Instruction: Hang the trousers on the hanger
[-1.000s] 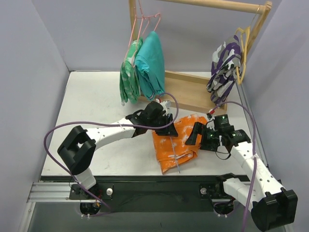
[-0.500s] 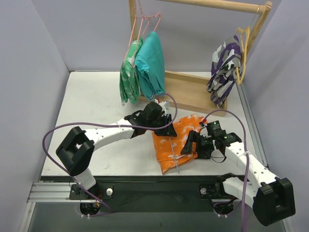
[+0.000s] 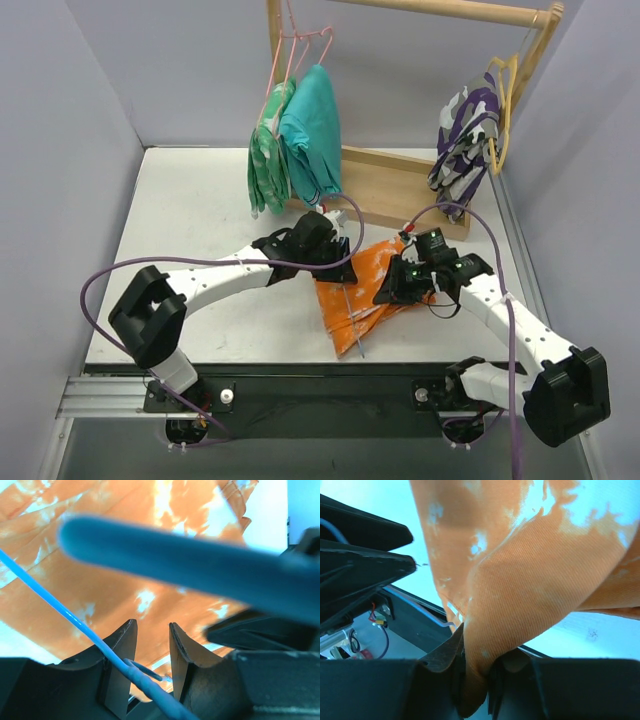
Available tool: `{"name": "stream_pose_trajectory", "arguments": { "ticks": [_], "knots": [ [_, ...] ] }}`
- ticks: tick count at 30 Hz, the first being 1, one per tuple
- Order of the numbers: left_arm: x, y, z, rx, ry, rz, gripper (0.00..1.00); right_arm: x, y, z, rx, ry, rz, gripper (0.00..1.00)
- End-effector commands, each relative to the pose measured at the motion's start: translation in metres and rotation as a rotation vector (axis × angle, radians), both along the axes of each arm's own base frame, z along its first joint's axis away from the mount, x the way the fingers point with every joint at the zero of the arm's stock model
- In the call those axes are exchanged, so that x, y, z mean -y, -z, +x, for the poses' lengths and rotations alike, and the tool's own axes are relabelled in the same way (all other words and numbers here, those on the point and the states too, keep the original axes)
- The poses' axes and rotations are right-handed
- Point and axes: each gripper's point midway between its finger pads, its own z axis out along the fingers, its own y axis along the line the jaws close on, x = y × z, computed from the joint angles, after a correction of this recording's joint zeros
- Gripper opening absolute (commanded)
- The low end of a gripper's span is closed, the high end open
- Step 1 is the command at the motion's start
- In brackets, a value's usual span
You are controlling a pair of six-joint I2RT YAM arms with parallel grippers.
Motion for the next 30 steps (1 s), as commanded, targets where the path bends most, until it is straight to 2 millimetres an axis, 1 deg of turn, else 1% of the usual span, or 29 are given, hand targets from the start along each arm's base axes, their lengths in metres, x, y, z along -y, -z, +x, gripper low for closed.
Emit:
{"name": "stream_pose_trajectory", "arguments": {
  "ticks": [1, 2, 3, 4, 5, 7, 8, 9, 11, 12, 13, 15, 16, 18, 19, 21, 22, 23, 25, 30],
  "knots": [
    [-0.019, -0.021, 0.006, 0.108, 0.007, 0.050, 0.00, -0.002, -0.037, 0.017, 0.082, 0.024, 0.004, 0.00],
    [-0.020, -0.022, 0.006, 0.118, 0.008, 0.054, 0.00, -0.002, -0.052, 0.027, 0.124, 0.034, 0.004, 0.00],
    [-0.022, -0.023, 0.007, 0.126, 0.006, 0.062, 0.00, -0.002, -0.062, 0.032, 0.147, 0.038, 0.007, 0.00],
    [-0.024, -0.024, 0.009, 0.142, 0.005, 0.070, 0.00, 0.000, -0.067, 0.034, 0.143, 0.041, -0.002, 0.00],
    [-0.025, -0.027, 0.012, 0.153, 0.000, 0.073, 0.00, -0.001, -0.084, 0.042, 0.181, 0.046, 0.011, 0.00],
    [-0.027, -0.025, 0.013, 0.156, 0.007, 0.095, 0.00, 0.002, -0.094, 0.048, 0.187, 0.051, 0.011, 0.00],
    [-0.027, -0.024, 0.014, 0.153, 0.010, 0.101, 0.00, 0.002, -0.108, 0.053, 0.218, 0.050, 0.020, 0.00],
    [-0.027, -0.026, 0.016, 0.155, 0.010, 0.104, 0.00, 0.006, -0.112, 0.057, 0.227, 0.051, 0.019, 0.00],
    [-0.027, -0.022, 0.019, 0.159, 0.022, 0.122, 0.00, 0.012, -0.118, 0.058, 0.230, 0.052, 0.010, 0.00],
    [-0.026, -0.024, 0.022, 0.163, 0.024, 0.125, 0.00, 0.015, -0.127, 0.061, 0.249, 0.055, 0.012, 0.00],
    [-0.026, -0.019, 0.023, 0.158, 0.029, 0.139, 0.00, 0.024, -0.128, 0.063, 0.250, 0.066, -0.003, 0.00],
    [-0.028, -0.019, 0.029, 0.163, 0.027, 0.150, 0.00, 0.032, -0.136, 0.067, 0.268, 0.079, -0.010, 0.00],
    [-0.028, -0.017, 0.032, 0.161, 0.025, 0.159, 0.00, 0.040, -0.136, 0.068, 0.260, 0.091, -0.021, 0.00],
    [-0.029, -0.016, 0.037, 0.165, 0.025, 0.174, 0.00, 0.046, -0.139, 0.069, 0.268, 0.095, -0.021, 0.00],
    [-0.028, -0.015, 0.041, 0.166, 0.022, 0.178, 0.00, 0.048, -0.138, 0.068, 0.266, 0.100, -0.022, 0.00],
    [-0.030, -0.011, 0.045, 0.157, 0.026, 0.200, 0.00, 0.057, -0.136, 0.069, 0.269, 0.111, -0.033, 0.00],
    [-0.029, -0.007, 0.049, 0.149, 0.026, 0.215, 0.00, 0.061, -0.132, 0.068, 0.260, 0.118, -0.040, 0.00],
    [-0.030, -0.006, 0.050, 0.143, 0.027, 0.224, 0.00, 0.067, -0.129, 0.069, 0.252, 0.135, -0.038, 0.00],
    [-0.033, 0.000, 0.051, 0.125, 0.031, 0.248, 0.00, 0.074, -0.123, 0.070, 0.241, 0.149, -0.042, 0.00],
    [-0.036, -0.010, 0.060, 0.124, 0.011, 0.234, 0.00, 0.093, -0.097, 0.073, 0.202, 0.148, -0.104, 0.00]
  ]
}}
